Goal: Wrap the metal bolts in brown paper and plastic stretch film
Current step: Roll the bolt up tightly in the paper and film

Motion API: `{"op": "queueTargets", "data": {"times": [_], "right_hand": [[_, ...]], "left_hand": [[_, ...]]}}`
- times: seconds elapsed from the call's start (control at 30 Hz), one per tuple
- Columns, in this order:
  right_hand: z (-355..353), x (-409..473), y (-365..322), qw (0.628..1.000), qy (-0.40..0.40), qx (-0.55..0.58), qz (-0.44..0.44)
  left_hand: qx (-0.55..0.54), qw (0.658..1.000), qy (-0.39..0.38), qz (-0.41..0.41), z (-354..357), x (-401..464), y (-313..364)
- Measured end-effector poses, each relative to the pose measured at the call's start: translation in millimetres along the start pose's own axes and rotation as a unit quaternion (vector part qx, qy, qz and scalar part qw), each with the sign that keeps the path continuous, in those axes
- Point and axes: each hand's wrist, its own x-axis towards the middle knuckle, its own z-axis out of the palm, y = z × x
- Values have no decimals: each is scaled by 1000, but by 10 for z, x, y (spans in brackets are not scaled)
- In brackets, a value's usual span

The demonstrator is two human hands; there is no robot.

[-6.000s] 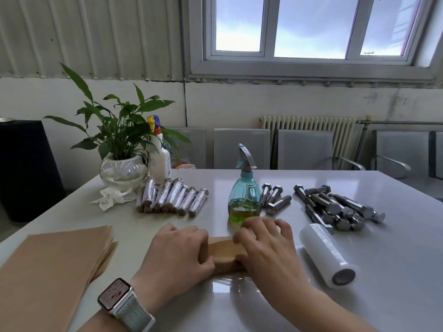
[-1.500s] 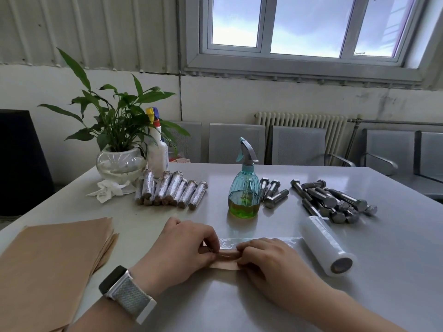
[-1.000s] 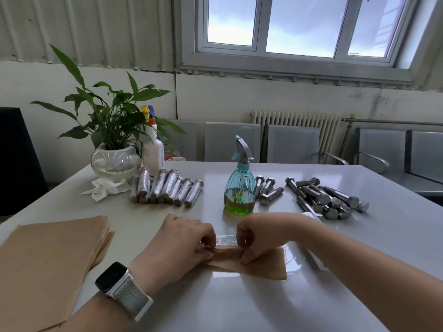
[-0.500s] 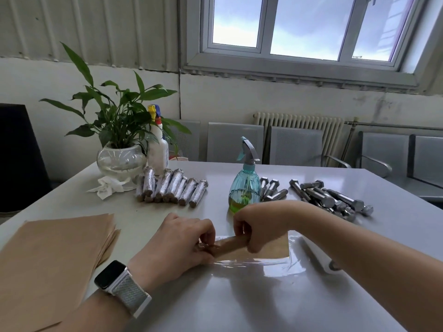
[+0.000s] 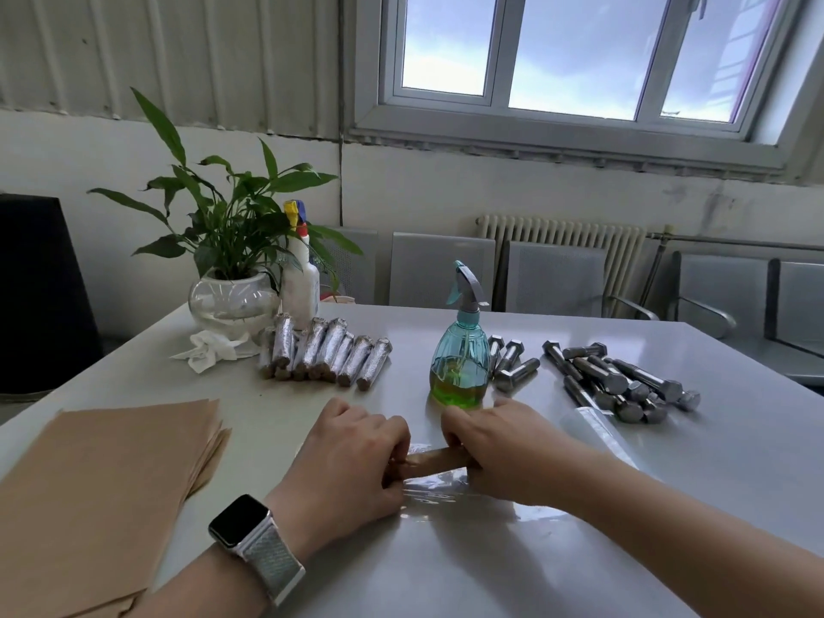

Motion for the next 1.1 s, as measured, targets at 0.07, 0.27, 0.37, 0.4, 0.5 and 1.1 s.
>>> {"op": "queueTargets", "data": {"times": [0.07, 0.27, 0.37, 0.4, 0.5, 1.1], "right_hand": [[20, -36, 42, 999, 2, 30, 11], [150, -243, 105, 984, 48, 162, 59], [254, -367, 66, 973, 76, 205, 79], [279, -391, 47, 969, 83, 217, 84], [324, -422, 8, 960, 105, 239, 100], [350, -411, -34, 945, 130, 269, 131]], "left_hand": [[0, 1000, 0, 7, 15, 3, 1], [-11, 1000, -17, 4, 29, 6, -31], [-14, 999, -40, 8, 36, 12, -62], [-24, 998, -54, 4, 40, 11, -78], [-115, 990, -74, -13, 13, -7, -149], [-93, 985, -133, -52, -69, -61, -411]]}}
